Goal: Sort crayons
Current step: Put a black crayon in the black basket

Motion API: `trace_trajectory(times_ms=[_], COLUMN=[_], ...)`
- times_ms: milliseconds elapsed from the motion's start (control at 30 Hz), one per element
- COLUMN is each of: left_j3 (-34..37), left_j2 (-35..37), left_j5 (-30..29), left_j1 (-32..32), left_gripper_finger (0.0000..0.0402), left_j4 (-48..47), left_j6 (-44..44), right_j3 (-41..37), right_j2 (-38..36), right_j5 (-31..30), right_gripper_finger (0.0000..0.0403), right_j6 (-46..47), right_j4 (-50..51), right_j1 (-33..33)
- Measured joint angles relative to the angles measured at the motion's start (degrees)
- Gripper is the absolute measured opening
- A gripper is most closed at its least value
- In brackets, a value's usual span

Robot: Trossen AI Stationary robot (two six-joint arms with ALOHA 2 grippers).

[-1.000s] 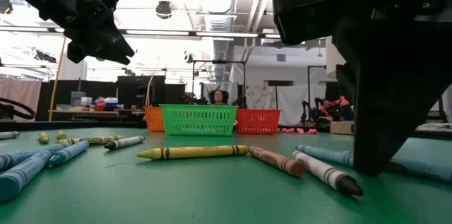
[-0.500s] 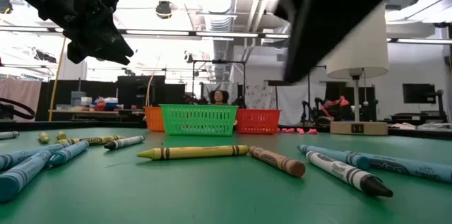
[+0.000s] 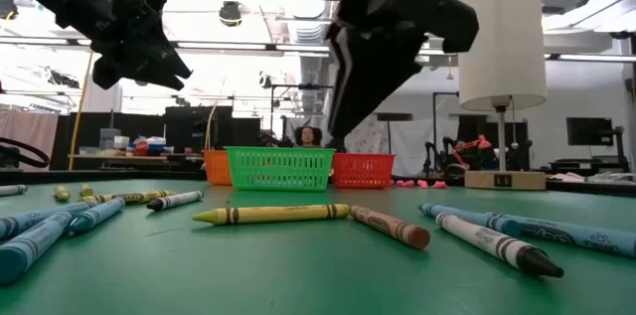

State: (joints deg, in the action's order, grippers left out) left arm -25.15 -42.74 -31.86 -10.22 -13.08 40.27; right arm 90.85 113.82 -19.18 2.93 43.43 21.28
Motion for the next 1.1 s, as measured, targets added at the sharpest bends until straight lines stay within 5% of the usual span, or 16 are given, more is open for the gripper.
trace_trajectory(times_ms=[200, 433, 700, 967, 1100], left_j3=[0.0, 0.0, 0.0, 0.0, 0.0], left_j2=[0.0, -0.01, -0.02, -0.01, -0.02], left_j5=[2.47, 2.73, 3.09, 3.07, 3.04], left_j1=[0.0, 0.0, 0.0, 0.0, 0.0], left_gripper_finger=[0.0131, 0.0131, 0.0131, 0.0131, 0.0131], left_j4=[0.02, 0.17, 0.15, -0.58, -0.52], left_j6=[2.76, 4.66, 3.96, 1.63, 0.95], right_j3=[0.0, 0.0, -0.04, -0.02, -0.02], right_j2=[-0.49, -0.74, -4.09, -12.85, -16.37], right_j5=[10.09, 20.06, 22.36, 22.1, 21.69], right_gripper_finger=[0.0098, 0.0098, 0.0098, 0.0098, 0.0098], right_j6=[-8.76, -7.64, -6.02, 5.74, 24.22], right_j4=[-2.43, -3.66, 0.3, 19.6, 24.57], right_j1=[-3.41, -6.11, -5.1, -4.49, -2.13])
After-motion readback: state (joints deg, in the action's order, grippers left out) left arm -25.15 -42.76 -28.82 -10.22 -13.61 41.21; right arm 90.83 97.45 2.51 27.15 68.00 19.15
